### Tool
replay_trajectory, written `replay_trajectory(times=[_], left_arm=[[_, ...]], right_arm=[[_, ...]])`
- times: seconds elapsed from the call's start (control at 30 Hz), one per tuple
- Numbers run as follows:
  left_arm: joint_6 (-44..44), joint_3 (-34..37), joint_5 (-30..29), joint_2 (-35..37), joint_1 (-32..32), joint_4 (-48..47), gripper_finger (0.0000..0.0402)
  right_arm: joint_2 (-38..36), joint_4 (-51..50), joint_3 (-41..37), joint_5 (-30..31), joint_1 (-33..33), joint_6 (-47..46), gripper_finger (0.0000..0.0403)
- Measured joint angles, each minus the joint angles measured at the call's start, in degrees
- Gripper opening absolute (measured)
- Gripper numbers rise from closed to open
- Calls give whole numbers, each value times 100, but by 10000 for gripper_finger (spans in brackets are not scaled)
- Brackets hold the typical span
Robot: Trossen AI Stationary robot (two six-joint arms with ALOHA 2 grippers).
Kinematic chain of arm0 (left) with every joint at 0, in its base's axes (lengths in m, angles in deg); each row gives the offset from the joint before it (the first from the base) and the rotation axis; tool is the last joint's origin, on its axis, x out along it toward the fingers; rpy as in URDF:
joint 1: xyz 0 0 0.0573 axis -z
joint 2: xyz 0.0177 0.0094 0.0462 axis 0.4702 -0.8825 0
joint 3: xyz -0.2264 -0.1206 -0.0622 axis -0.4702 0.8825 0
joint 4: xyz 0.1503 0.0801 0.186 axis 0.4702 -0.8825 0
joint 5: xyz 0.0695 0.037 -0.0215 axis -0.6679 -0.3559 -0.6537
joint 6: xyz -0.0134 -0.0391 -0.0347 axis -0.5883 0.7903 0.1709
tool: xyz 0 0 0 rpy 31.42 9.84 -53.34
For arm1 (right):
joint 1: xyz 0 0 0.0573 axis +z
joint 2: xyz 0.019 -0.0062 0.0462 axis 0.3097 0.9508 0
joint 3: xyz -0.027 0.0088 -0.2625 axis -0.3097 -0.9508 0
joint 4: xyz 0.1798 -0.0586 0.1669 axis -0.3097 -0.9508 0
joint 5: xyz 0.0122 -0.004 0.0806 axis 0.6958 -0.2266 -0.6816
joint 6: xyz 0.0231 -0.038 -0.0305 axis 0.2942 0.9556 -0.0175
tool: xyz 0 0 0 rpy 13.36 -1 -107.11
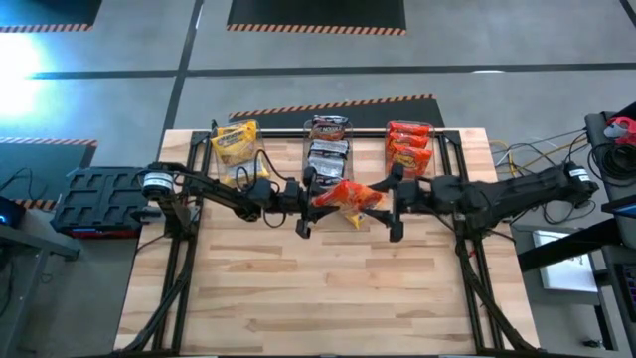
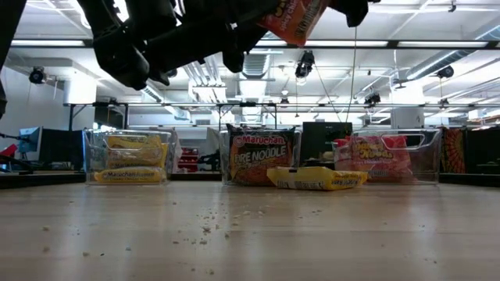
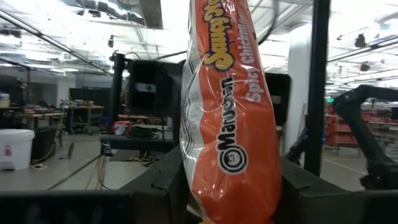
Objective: Sort Maruchan noodles
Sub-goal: Put the orange instant noodle pack into the right transparent bin
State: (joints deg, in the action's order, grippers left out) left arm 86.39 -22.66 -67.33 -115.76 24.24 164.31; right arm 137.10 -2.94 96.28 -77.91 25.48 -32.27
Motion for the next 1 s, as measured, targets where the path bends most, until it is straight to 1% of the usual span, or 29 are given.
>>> replay_trajectory(times=[0.1,0.27,0.4,0.5,0.6,0.7,0.8,0.87,1.0], left_arm=[[0,0,-30,0,-9,24,124],[0,4,-35,0,-9,3,124],[0,1,-21,0,-23,-399,124],[65,-86,-10,0,-33,-901,124],[58,-289,-5,2,-33,-1243,123],[39,-514,121,2,-33,-1838,123],[-48,-763,142,2,-31,-2663,123],[-144,-923,144,2,-31,-3113,123],[-377,-1254,129,2,-49,-3867,123]], right_arm=[[14,-1486,664,133,2,-237,251],[137,-3374,1635,225,2,-751,249],[222,-4382,2172,227,2,-1099,249],[239,-4889,2486,231,2,-1277,249],[240,-5241,2592,230,2,-1439,247],[242,-5403,2569,204,2,-1573,248],[243,-5399,2438,-54,2,-1708,250],[247,-5441,2386,-72,4,-1785,251],[239,-5970,2492,8,2,-1836,251]])
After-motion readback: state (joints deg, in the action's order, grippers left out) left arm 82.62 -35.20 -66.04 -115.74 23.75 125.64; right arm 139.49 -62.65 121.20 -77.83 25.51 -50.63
